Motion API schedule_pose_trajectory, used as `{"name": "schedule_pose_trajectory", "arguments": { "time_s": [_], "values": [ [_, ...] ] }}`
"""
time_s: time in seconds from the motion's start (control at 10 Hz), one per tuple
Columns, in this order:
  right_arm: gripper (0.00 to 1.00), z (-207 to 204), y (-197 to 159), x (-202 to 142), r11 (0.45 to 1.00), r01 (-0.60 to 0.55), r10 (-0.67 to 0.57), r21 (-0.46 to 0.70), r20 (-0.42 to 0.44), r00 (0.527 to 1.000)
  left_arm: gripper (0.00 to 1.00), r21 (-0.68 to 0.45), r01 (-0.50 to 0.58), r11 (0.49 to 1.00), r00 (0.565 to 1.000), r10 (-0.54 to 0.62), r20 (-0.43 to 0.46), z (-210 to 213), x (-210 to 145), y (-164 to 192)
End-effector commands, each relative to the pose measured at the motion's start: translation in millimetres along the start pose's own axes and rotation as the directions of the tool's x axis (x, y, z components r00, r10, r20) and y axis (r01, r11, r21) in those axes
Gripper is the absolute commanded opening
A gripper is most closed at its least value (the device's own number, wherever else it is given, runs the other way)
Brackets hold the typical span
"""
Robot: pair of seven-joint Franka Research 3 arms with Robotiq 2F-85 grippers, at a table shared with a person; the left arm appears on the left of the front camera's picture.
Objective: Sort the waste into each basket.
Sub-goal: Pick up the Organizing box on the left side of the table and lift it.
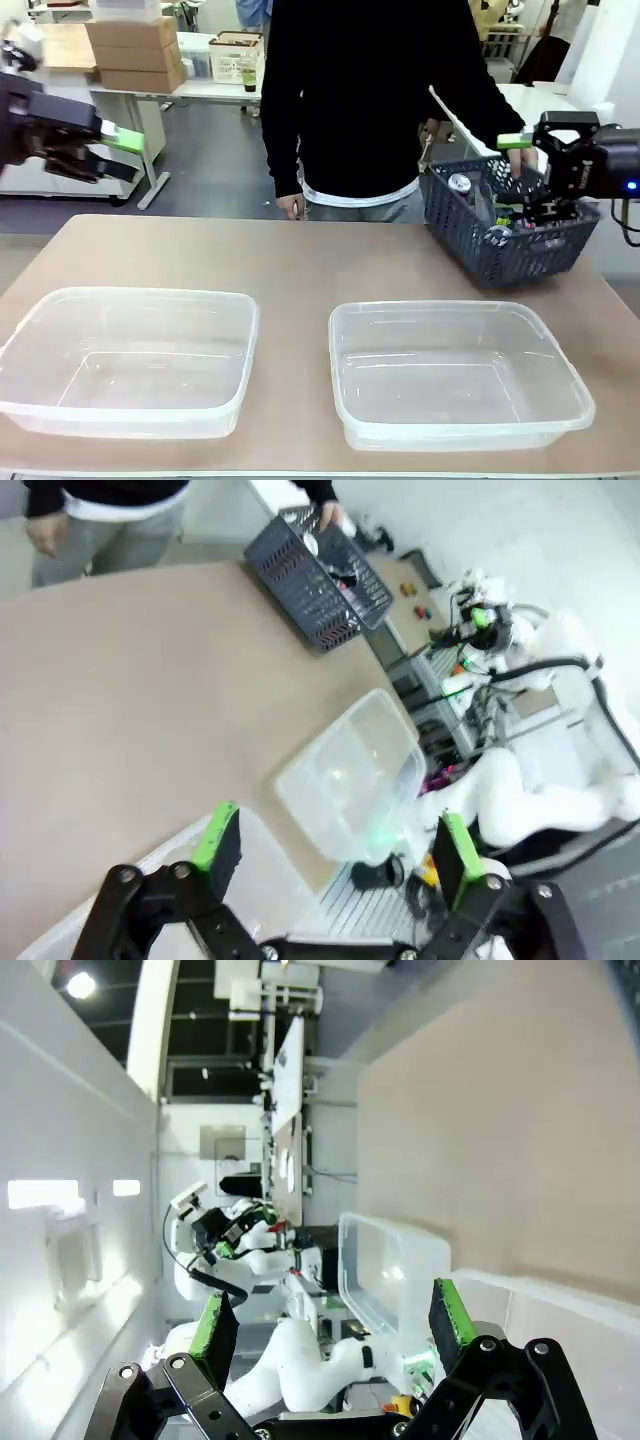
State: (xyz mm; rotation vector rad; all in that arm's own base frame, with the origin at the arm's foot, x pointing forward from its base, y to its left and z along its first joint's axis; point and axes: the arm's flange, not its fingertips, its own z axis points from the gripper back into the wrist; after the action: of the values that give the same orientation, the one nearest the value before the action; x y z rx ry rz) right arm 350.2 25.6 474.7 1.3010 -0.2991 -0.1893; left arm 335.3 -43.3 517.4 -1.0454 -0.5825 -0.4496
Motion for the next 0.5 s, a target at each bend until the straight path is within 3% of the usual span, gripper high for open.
{"name": "schedule_pose_trajectory", "arguments": {
  "time_s": [0.0, 0.4],
  "values": [
    [1.00, -2.2, 16.8, -12.3, 0.989, -0.140, 0.134, -0.058, -0.086, 0.987, 1.00, 0.043, 0.096, 0.994, 0.993, -0.093, -0.070, -15.8, 3.3, -14.4],
    [1.00, -2.2, 16.8, -12.3, 0.989, -0.140, 0.134, -0.058, -0.086, 0.987, 1.00, 0.043, 0.096, 0.994, 0.993, -0.093, -0.070, -15.8, 3.3, -14.4]
  ]
}}
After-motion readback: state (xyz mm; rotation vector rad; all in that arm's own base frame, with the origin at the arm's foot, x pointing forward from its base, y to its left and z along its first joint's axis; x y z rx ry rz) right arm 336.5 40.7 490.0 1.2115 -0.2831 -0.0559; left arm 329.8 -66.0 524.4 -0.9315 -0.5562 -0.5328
